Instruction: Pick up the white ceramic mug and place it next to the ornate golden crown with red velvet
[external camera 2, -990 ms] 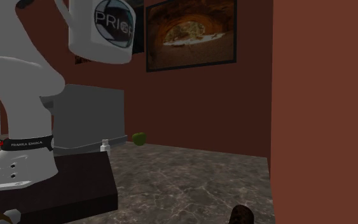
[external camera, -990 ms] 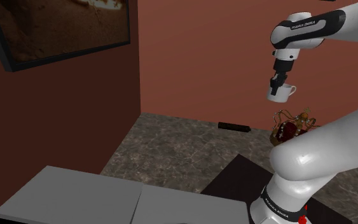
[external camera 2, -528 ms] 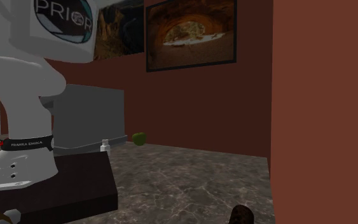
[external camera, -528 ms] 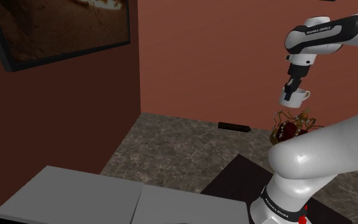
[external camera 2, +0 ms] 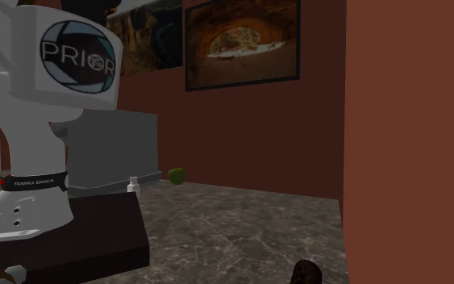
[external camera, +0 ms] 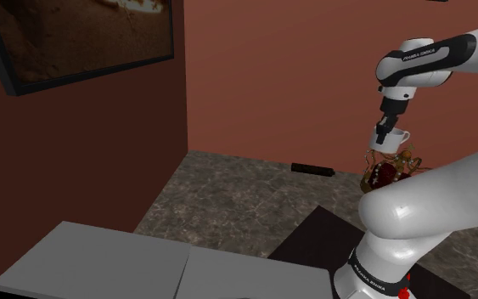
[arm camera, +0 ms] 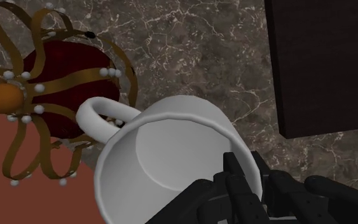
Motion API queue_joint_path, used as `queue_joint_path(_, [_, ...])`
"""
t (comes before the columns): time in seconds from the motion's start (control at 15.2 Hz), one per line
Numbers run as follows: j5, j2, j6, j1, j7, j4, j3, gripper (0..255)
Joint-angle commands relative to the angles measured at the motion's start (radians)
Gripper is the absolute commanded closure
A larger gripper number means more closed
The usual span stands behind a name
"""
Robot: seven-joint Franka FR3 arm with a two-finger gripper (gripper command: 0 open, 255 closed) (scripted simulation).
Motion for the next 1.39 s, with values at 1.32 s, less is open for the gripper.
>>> queue_joint_path(1.32, [-0.032, 0.139, 0.338, 0.004, 0.013, -0.201, -0.093, 255])
